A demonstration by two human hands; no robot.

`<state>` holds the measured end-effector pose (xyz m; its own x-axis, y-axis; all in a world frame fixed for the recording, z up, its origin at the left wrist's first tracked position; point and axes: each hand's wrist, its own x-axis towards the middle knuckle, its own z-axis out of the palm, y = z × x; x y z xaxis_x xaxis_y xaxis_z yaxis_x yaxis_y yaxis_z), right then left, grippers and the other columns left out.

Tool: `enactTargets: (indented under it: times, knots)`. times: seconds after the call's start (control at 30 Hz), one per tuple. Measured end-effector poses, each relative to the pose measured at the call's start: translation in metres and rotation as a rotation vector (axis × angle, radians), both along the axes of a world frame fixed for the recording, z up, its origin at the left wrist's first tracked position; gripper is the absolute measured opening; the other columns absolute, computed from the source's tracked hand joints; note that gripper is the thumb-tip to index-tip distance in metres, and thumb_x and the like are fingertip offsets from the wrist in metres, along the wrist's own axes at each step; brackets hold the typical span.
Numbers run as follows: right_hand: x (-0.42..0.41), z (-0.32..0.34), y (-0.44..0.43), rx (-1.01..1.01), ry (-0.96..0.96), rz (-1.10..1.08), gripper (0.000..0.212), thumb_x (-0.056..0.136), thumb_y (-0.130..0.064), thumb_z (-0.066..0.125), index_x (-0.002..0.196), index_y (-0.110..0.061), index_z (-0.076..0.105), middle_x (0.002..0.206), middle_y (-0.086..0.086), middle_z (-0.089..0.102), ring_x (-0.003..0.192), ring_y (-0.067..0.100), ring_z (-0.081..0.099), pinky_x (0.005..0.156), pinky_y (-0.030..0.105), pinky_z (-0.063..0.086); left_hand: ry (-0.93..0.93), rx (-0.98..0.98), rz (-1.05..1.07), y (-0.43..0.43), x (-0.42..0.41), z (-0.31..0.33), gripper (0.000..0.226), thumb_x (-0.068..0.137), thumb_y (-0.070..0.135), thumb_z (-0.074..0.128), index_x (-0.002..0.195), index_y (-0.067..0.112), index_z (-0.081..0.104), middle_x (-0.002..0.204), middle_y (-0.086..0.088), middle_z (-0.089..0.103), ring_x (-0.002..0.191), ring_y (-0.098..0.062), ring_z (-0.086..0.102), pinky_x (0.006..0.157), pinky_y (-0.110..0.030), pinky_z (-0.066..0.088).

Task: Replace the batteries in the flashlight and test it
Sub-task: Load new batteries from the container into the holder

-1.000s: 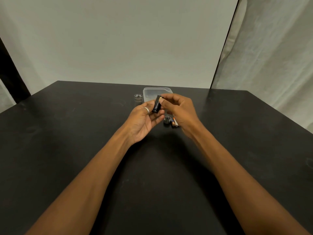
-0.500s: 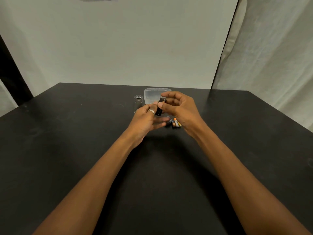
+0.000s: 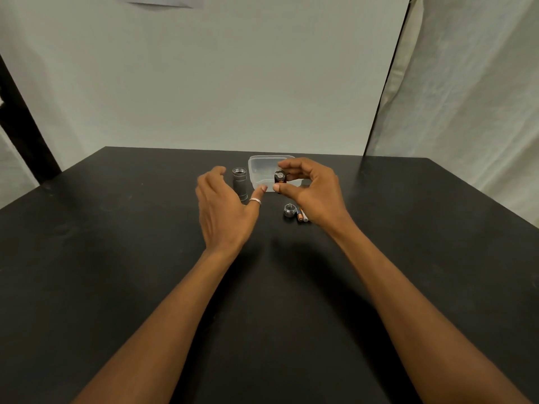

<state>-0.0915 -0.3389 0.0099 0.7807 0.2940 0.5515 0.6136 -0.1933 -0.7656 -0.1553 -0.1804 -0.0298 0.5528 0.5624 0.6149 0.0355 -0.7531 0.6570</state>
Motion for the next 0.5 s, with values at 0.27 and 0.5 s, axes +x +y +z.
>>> enactTargets:
  times: [0.27,0.5]
  knots:
    - [0.0042,-0.0027,0.0004,0.081,0.073,-0.027,0.033,0.080,-0.014,0.086,0.110,-0.020,0.075,0.099,-0.007,0.077,0.093,0.004,0.073,0.087,0.023,0.060,0.247,-0.063,-0.025,0.0077,0.0077,-0.0029,0.047,0.094,0.046,0.066,0.125,0.013,0.054,0.116,-0.007,0.067,0.106,-0.030,0.064,0.082,-0.042,0.053]
    - [0.0027,0.0053,-0.0036,0.566,0.487,0.131,0.019,0.088,-0.004,0.078,0.105,-0.007,0.070,0.096,0.009,0.078,0.099,0.022,0.077,0.088,0.028,0.060,0.127,0.055,-0.138,0.0033,0.0017,-0.0001,0.026,0.093,0.038,0.070,0.110,0.020,0.061,0.096,0.003,0.063,0.084,-0.020,0.060,0.069,-0.036,0.049]
